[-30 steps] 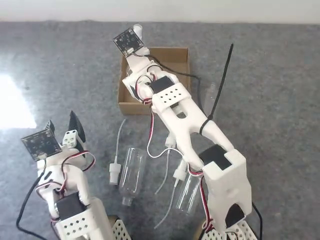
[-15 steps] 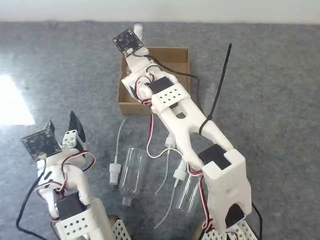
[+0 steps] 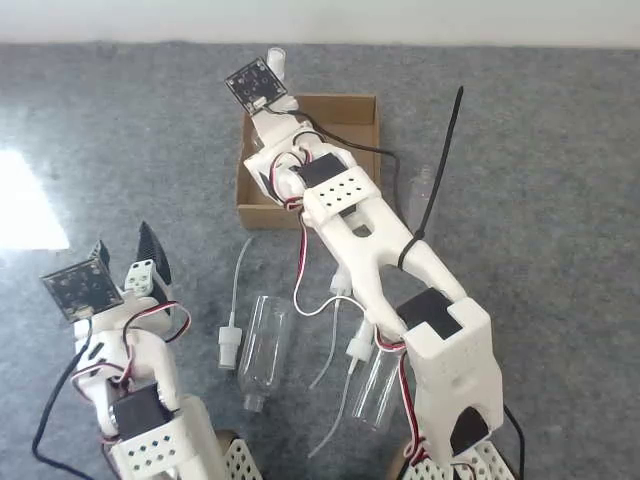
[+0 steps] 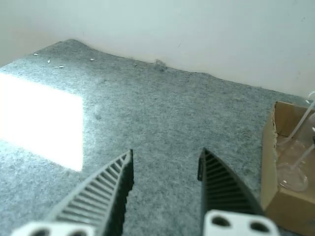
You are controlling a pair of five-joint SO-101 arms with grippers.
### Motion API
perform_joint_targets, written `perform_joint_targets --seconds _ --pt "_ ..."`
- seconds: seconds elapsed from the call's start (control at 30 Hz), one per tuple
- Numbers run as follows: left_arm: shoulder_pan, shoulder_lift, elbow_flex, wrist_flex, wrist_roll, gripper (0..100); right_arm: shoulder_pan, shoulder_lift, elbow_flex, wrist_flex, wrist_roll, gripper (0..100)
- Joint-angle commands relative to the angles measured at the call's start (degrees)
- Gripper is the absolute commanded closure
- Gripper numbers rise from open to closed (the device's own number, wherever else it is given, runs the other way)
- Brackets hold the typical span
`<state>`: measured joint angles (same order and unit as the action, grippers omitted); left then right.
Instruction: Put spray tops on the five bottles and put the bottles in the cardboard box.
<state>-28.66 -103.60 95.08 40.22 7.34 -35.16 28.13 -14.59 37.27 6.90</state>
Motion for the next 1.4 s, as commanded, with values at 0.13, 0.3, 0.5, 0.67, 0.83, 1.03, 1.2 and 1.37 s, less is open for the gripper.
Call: perform_joint_targets --seconds 0.13,0.3,0.5,0.67,0.83,1.03,1.2,1.37 --pt "0.2 -0.9 -2.0 -1.6 0.5 80 -0.6 -1.6 -3.3 0.5 0.2 69.0" --pt "0.2 -0.9 -2.0 -1.6 0.5 80 -0.5 -1.7 -3.3 0.8 0.2 69.0" --pt "0.2 -0.9 -2.0 -1.6 0.5 80 -0.5 -3.9 -3.3 3.6 0.1 69.0" --pt "0.2 -0.9 -1.9 -1.6 0.4 80 -0.4 -3.9 -3.2 3.7 0.1 69.0" --pt "0.2 -0.9 -1.9 -1.6 0.4 80 -0.4 -4.4 -3.0 5.6 0.1 69.1" --pt "0.2 -0.9 -1.9 -1.6 0.4 80 -0.4 -4.4 -3.3 7.7 0.1 69.1" --pt "0.2 -0.9 -1.9 -1.6 0.4 80 -0.2 -5.0 -3.1 7.7 0.1 70.0" --pt "0.2 -0.9 -1.9 -1.6 0.4 80 -0.2 -8.1 -3.2 10.2 0.1 83.5"
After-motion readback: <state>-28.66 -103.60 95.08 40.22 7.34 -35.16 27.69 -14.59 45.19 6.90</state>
